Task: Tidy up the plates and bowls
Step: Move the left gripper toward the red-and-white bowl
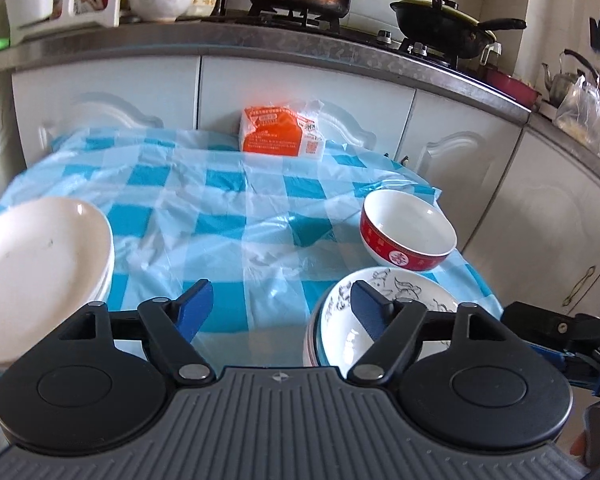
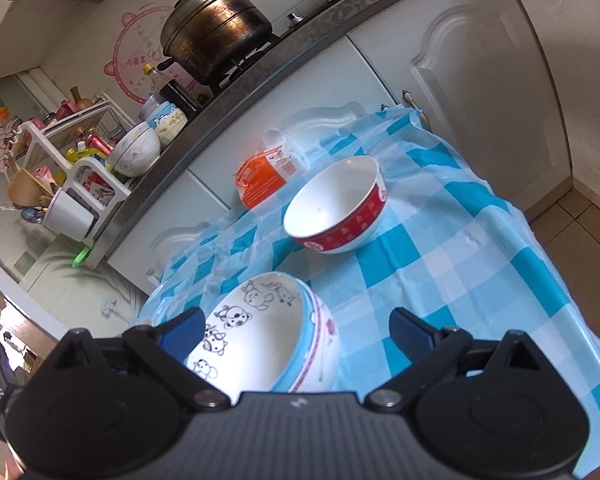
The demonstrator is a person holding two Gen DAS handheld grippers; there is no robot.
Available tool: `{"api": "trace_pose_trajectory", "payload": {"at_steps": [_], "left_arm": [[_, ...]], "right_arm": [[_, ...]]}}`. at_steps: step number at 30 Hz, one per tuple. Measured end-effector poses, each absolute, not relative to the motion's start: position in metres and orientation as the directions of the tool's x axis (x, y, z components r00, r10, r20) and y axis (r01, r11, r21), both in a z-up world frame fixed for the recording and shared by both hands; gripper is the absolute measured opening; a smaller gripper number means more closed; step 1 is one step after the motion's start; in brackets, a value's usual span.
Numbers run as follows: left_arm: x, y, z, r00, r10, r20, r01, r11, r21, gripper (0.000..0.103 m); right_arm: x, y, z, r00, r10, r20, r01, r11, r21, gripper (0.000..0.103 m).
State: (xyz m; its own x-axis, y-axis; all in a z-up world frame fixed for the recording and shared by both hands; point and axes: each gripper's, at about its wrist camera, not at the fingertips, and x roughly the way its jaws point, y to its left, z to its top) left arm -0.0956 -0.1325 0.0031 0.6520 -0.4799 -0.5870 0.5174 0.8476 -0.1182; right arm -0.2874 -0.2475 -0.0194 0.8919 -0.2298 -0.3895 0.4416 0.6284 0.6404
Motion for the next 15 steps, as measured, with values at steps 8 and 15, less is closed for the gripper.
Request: {"api": "trace_pose_trajectory", "payload": {"at_steps": [8, 15], "left_arm": [[-0.091, -0.147, 0.006, 0.673, -0.454, -0.584, 0.527, 0.848, -0.051, 0.099], [-0.086, -0.162, 0.006, 0.683, -0.442, -0.581, 0.538, 0.843, -0.008, 0.102]], "right_arm": [[-0.290, -0.258, -0.026, 0.880, -0.258, -0.398, 0.468, 0.605, 0.644, 0.101], [-0.297, -0.273, -0.033, 0.871, -0.284, -0.401, 0.490, 0.573, 0.657, 0.102]]}}
